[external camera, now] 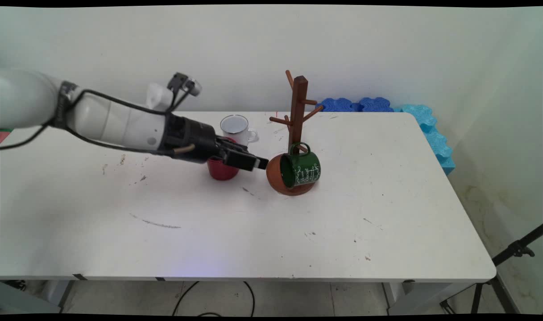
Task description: Pick up the green mug from the rack
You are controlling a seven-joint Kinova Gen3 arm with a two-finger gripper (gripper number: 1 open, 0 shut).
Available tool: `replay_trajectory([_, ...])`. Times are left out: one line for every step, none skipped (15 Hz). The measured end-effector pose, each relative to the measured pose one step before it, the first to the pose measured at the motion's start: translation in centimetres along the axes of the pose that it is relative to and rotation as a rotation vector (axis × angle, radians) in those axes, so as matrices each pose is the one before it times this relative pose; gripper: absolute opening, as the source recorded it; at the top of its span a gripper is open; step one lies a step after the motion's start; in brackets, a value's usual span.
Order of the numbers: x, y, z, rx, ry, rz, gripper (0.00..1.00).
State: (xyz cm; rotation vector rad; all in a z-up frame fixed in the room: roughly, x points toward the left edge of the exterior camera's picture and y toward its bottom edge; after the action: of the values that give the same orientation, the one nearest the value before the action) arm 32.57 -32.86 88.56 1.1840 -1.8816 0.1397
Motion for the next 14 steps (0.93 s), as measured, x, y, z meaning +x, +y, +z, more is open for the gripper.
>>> replay_trajectory([-0.352,0.269,0.436,0.00220,-0.00032,-0.00788,1.00])
replay_trajectory([-0.394,0.256,0.533,0.00352,-0.00003,-0.00791,1.00])
replay_trajectory([-0.376,0.194,0.552,0.00417,0.00074,-0.00706,1.00])
replay_trajectory([-0.267,0.121,0.378,0.00294,0.00050,-0.00523,1.00])
replay_trajectory([-0.373,0.150,0.637,0.00521,0.00223,-0.00614,1.00])
replay_trajectory([-0.280,0.043,0.621,0.00497,0.00417,-0.00404,1.00])
replay_trajectory([-0.212,0.013,0.415,0.00390,0.00317,-0.00335,1.00])
replay_trajectory([-0.296,0.016,0.680,0.00377,0.00686,-0.00289,1.00])
replay_trajectory([-0.261,0.003,0.623,0.00086,0.00537,-0.00140,1.00])
replay_trajectory([-0.248,0.008,0.523,-0.00025,0.00441,-0.00090,1.00])
replay_trajectory([-0.261,0.004,0.629,-0.00153,0.00551,0.00041,1.00])
replay_trajectory([-0.228,0.009,0.647,-0.00272,0.00633,0.00100,1.00])
replay_trajectory([-0.175,0.005,0.537,-0.00268,0.00491,0.00088,1.00])
replay_trajectory([-0.155,0.025,0.624,-0.00408,0.00681,0.00187,1.00])
